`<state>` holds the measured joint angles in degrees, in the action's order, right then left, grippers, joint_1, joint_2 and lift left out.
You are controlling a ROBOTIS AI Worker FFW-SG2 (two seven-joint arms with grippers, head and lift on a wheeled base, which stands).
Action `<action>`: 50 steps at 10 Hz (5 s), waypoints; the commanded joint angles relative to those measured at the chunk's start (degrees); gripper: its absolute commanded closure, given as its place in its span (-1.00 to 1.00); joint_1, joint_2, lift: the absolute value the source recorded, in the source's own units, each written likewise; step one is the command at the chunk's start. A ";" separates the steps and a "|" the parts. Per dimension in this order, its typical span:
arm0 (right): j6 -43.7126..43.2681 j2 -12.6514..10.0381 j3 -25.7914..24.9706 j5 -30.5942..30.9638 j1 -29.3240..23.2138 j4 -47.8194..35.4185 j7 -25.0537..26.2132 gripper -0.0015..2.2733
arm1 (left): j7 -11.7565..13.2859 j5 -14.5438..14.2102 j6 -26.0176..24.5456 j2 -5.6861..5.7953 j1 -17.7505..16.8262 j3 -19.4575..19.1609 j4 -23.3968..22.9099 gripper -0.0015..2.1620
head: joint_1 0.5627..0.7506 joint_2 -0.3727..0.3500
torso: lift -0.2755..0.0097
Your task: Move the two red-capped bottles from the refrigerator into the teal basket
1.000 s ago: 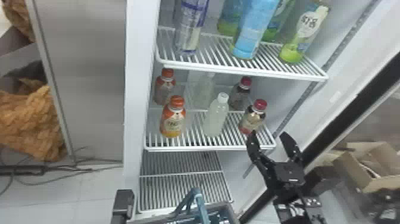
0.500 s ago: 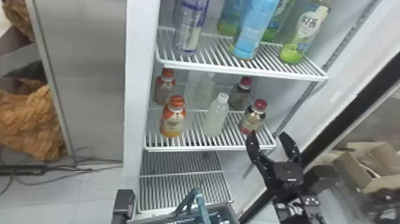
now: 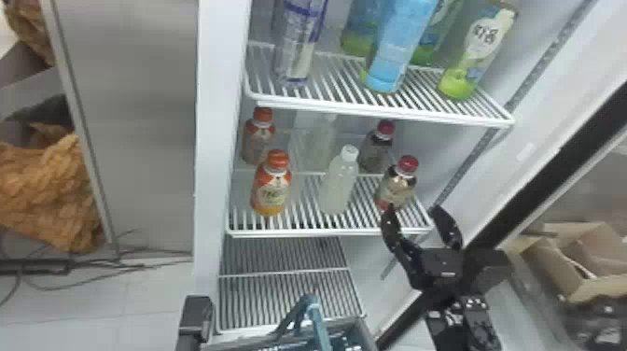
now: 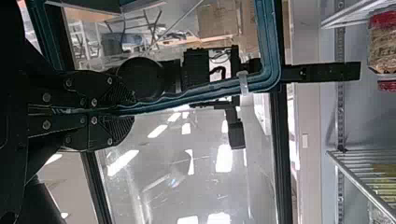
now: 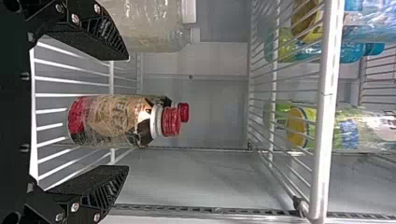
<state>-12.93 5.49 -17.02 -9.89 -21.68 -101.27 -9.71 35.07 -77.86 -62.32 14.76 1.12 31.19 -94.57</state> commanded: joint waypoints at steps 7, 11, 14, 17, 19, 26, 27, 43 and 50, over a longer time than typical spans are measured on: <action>0.27 1.81 0.00 0.18 8.75 8.67 0.57 -0.83 | 0.00 -0.29 0.45 0.00 0.00 0.00 0.00 0.02 | 0.41 -0.94 | -0.67; 2.10 2.51 0.34 1.78 12.40 11.20 0.39 -0.83 | 0.00 -0.29 0.45 -0.09 0.00 0.12 0.00 0.02 | 0.41 -0.94 | -0.67; 3.65 3.12 1.03 1.67 15.36 13.31 0.22 -0.83 | -0.09 -0.40 0.45 -0.09 0.00 0.12 0.00 0.02 | 0.41 -0.94 | -0.67; 6.04 3.65 1.03 0.64 16.90 14.58 -0.22 -0.71 | 0.00 -0.40 -0.68 -0.09 -0.14 0.23 0.00 0.02 | 0.41 -0.94 | -0.67; 8.71 4.00 1.03 -0.50 17.18 14.16 -1.28 -0.42 | 0.00 -0.29 -0.68 -0.09 -0.14 0.23 0.00 0.02 | 0.41 -0.94 | -0.67; 13.35 4.00 0.46 -8.84 10.15 0.51 -1.81 -0.39 | 0.00 -0.40 -0.68 -0.18 0.00 -0.11 0.00 0.02 | 0.41 -0.94 | -0.67; 13.91 4.00 -0.12 -8.50 8.18 -2.44 -1.81 -0.39 | 0.00 -0.40 -0.54 -0.18 0.00 -0.11 0.00 0.02 | 0.41 -0.94 | -0.67; 40.63 -1.27 -6.63 -6.33 -23.17 -38.02 -13.23 -0.40 | 0.09 -0.06 -0.26 -0.09 -0.28 -0.68 0.00 0.02 | 0.41 -0.94 | -0.67; 64.40 -0.13 -6.29 -7.59 -24.30 -46.88 -16.84 -0.40 | 0.09 0.63 -0.54 0.09 -0.56 -1.14 0.00 0.02 | 0.41 -0.94 | -0.67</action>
<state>49.96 5.23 -23.43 -16.99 -45.97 -147.92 -26.60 35.16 -77.28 -62.85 14.85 0.59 30.16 -94.56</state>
